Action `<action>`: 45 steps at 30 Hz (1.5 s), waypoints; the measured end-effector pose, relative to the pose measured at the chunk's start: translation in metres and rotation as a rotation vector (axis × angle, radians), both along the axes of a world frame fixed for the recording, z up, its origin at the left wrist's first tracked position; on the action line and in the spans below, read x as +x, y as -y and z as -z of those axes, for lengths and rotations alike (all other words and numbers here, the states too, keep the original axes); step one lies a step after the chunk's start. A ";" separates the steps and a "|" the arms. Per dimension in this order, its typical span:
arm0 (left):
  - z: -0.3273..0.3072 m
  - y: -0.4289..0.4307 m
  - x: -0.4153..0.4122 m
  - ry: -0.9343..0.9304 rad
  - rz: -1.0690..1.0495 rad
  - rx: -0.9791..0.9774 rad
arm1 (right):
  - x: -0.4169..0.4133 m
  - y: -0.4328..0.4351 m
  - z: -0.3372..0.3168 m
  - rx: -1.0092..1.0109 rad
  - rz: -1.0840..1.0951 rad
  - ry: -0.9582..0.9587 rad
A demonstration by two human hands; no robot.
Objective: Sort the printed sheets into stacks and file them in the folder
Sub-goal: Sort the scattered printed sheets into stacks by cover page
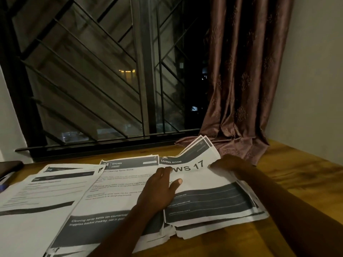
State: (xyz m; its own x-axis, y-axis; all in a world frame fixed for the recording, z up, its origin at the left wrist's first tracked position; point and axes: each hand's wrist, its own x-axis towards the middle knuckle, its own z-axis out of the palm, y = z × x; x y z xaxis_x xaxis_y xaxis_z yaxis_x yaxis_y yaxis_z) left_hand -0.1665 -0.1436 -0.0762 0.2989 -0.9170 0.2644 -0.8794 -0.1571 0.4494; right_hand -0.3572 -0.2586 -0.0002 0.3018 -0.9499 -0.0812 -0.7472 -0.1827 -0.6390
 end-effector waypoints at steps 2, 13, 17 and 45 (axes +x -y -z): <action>0.001 0.002 0.001 0.009 0.000 0.011 | -0.004 0.006 -0.002 0.053 -0.049 0.124; -0.015 -0.010 -0.010 -0.190 0.020 -0.142 | -0.060 0.017 -0.046 -0.015 0.064 0.498; -0.066 -0.012 -0.025 -0.686 0.110 -0.332 | -0.065 0.010 -0.075 -0.016 -0.045 0.810; -0.171 -0.010 -0.023 -1.151 0.344 -0.556 | -0.044 -0.040 -0.103 -0.183 -0.304 1.028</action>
